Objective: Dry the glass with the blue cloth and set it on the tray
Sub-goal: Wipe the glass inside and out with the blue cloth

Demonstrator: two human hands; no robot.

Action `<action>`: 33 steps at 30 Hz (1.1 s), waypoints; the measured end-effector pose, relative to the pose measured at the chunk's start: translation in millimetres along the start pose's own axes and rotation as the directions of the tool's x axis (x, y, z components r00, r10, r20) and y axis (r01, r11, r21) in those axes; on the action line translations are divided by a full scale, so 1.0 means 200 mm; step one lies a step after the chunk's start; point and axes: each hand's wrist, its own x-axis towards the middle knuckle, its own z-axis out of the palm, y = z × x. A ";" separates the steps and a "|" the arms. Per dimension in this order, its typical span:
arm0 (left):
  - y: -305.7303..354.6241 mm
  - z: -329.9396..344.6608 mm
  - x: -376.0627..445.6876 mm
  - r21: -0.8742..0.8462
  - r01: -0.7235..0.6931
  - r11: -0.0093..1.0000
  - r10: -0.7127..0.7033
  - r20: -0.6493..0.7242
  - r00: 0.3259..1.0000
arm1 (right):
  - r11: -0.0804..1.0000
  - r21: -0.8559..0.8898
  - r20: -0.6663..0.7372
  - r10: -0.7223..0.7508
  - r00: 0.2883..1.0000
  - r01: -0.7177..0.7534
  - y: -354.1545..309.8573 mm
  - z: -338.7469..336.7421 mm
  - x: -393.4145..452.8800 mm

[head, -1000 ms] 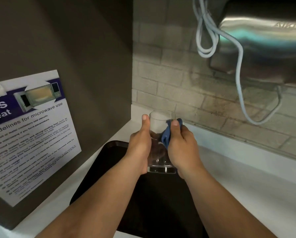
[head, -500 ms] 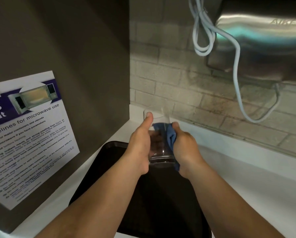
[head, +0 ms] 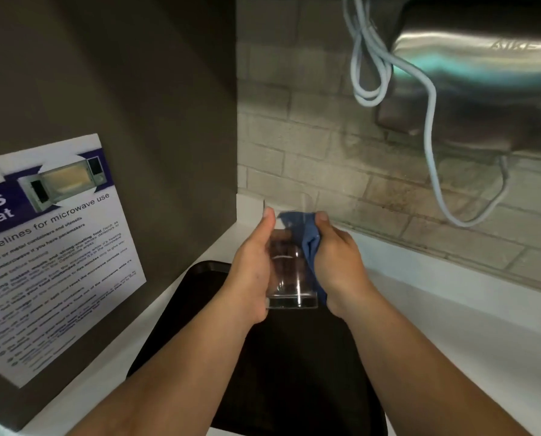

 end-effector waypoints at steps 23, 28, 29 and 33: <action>-0.02 0.06 0.02 0.372 -0.051 0.927 0.112 -0.143 0.983 | 0.954 -0.256 -0.190 -0.207 0.960 0.155 0.05 0.02 0.02; -0.03 0.08 0.03 0.197 0.072 0.978 -0.056 -0.087 0.995 | 0.970 -0.224 -0.131 -0.120 0.984 0.089 0.05 0.02 0.06; -0.03 0.07 0.03 0.145 0.116 0.983 -0.103 -0.094 0.990 | 0.984 -0.178 -0.131 -0.048 0.990 0.024 0.05 0.02 0.06; -0.01 0.02 0.04 0.035 0.170 0.985 -0.166 -0.114 0.980 | 0.982 -0.138 -0.037 0.125 0.991 -0.129 0.07 -0.01 -0.06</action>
